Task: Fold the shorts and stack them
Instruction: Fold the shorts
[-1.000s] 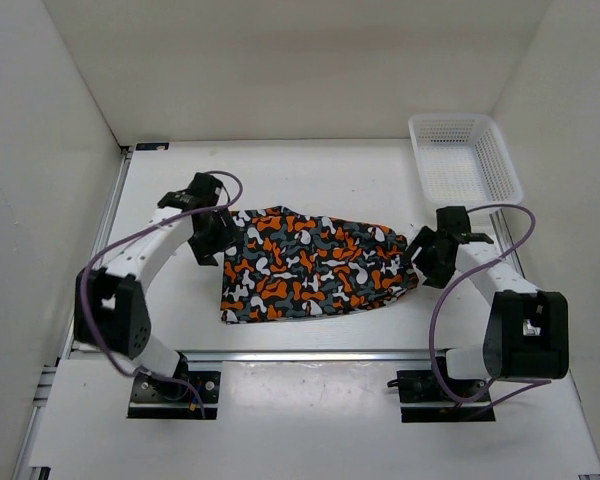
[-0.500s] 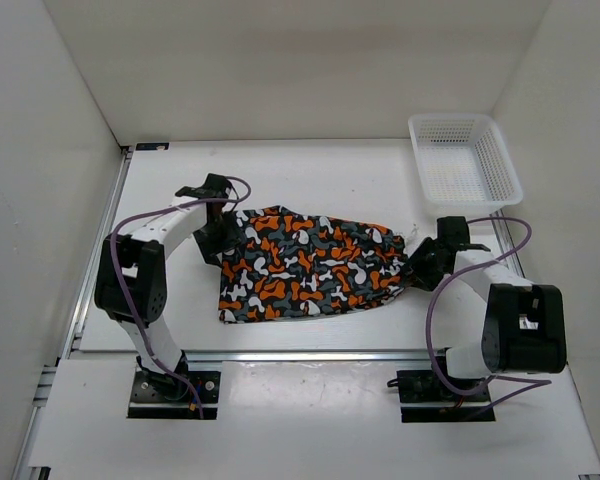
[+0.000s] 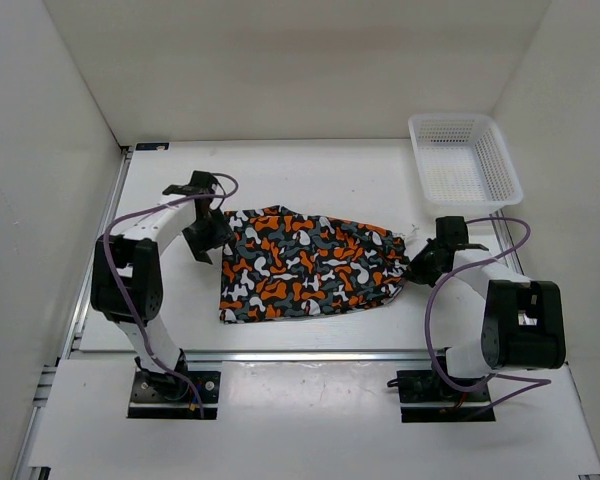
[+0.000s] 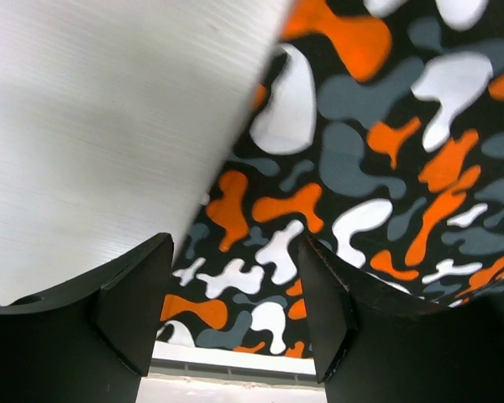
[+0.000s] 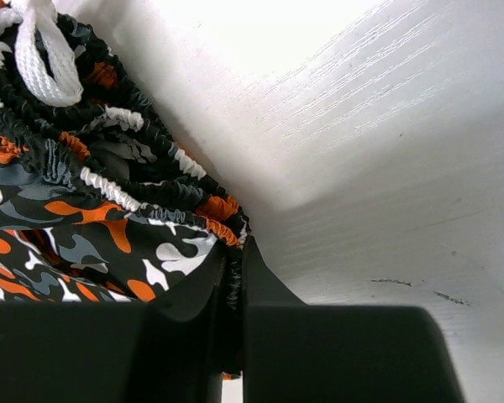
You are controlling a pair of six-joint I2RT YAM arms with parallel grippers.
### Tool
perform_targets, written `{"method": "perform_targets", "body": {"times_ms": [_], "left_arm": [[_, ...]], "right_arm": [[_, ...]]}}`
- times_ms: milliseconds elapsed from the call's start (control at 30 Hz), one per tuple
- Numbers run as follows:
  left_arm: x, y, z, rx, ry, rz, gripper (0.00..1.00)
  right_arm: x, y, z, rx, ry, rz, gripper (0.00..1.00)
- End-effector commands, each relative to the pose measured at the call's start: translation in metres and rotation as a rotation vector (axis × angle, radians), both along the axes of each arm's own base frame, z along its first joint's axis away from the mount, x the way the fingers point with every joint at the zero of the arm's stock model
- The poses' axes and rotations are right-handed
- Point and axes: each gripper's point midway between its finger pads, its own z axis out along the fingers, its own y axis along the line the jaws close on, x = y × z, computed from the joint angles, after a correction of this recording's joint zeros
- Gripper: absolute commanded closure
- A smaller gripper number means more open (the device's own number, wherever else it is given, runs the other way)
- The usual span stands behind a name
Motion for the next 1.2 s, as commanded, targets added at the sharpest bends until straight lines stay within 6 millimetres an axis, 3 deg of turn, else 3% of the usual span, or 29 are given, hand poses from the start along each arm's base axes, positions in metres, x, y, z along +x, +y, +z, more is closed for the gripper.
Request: {"method": "perform_targets", "body": {"times_ms": [0, 67, 133, 200, 233, 467, 567, 667, 800, 867, 900, 1000, 1033, 1067, 1100, 1133, 1167], "left_arm": [[0.012, 0.017, 0.020, -0.007, -0.076, 0.035, 0.28], [0.010, 0.020, 0.014, -0.004, -0.056, 0.045, 0.32], [0.010, 0.017, 0.004, -0.017, -0.031, 0.031, 0.51], [0.010, 0.014, -0.008, -0.031, 0.000, 0.027, 0.87], [0.008, 0.009, -0.011, -0.038, 0.012, 0.015, 0.90], [0.009, -0.017, -0.027, -0.080, 0.037, -0.033, 0.90], [0.001, -0.020, -0.042, -0.104, 0.075, -0.063, 0.90], [-0.005, -0.023, -0.055, -0.122, 0.109, -0.065, 0.90], [-0.004, -0.025, -0.057, -0.132, 0.100, -0.068, 0.90], [-0.004, -0.025, -0.057, -0.132, 0.100, -0.068, 0.90], [-0.003, -0.025, -0.054, -0.134, 0.091, -0.068, 0.90], [-0.003, -0.025, -0.054, -0.134, 0.091, -0.068, 0.90], [-0.003, -0.025, -0.054, -0.134, 0.091, -0.068, 0.90], [-0.003, -0.025, -0.054, -0.134, 0.091, -0.068, 0.90], [0.000, -0.026, -0.052, -0.135, 0.082, -0.069, 0.90], [-0.001, -0.026, -0.055, -0.134, 0.091, -0.068, 0.90], [-0.001, -0.026, -0.055, -0.134, 0.091, -0.068, 0.90]], "right_arm": [[0.001, -0.008, 0.009, -0.046, -0.007, 0.005, 1.00], [0.004, -0.011, 0.019, -0.063, -0.036, 0.008, 1.00], [0.007, -0.015, 0.028, -0.094, -0.055, 0.021, 1.00], [0.008, -0.018, 0.036, -0.111, -0.069, 0.027, 1.00], [0.013, -0.020, 0.041, -0.126, -0.085, 0.030, 1.00], [0.018, -0.027, 0.051, -0.170, -0.093, 0.047, 1.00], [0.024, -0.025, 0.065, -0.179, -0.118, 0.051, 1.00], [0.031, -0.015, 0.092, -0.210, -0.183, 0.089, 1.00], [0.044, 0.005, 0.132, -0.265, -0.271, 0.149, 1.00], [0.046, 0.028, 0.147, -0.295, -0.308, 0.220, 1.00], [0.050, 0.052, 0.166, -0.293, -0.359, 0.273, 1.00], [0.050, 0.092, 0.186, -0.290, -0.412, 0.367, 1.00], [0.047, 0.123, 0.195, -0.289, -0.439, 0.438, 1.00], [0.045, 0.140, 0.201, -0.287, -0.459, 0.474, 1.00], [0.035, 0.175, 0.194, -0.296, -0.459, 0.571, 1.00], [0.031, 0.191, 0.196, -0.304, -0.465, 0.605, 1.00], [0.031, 0.210, 0.210, -0.305, -0.503, 0.642, 1.00]]}}
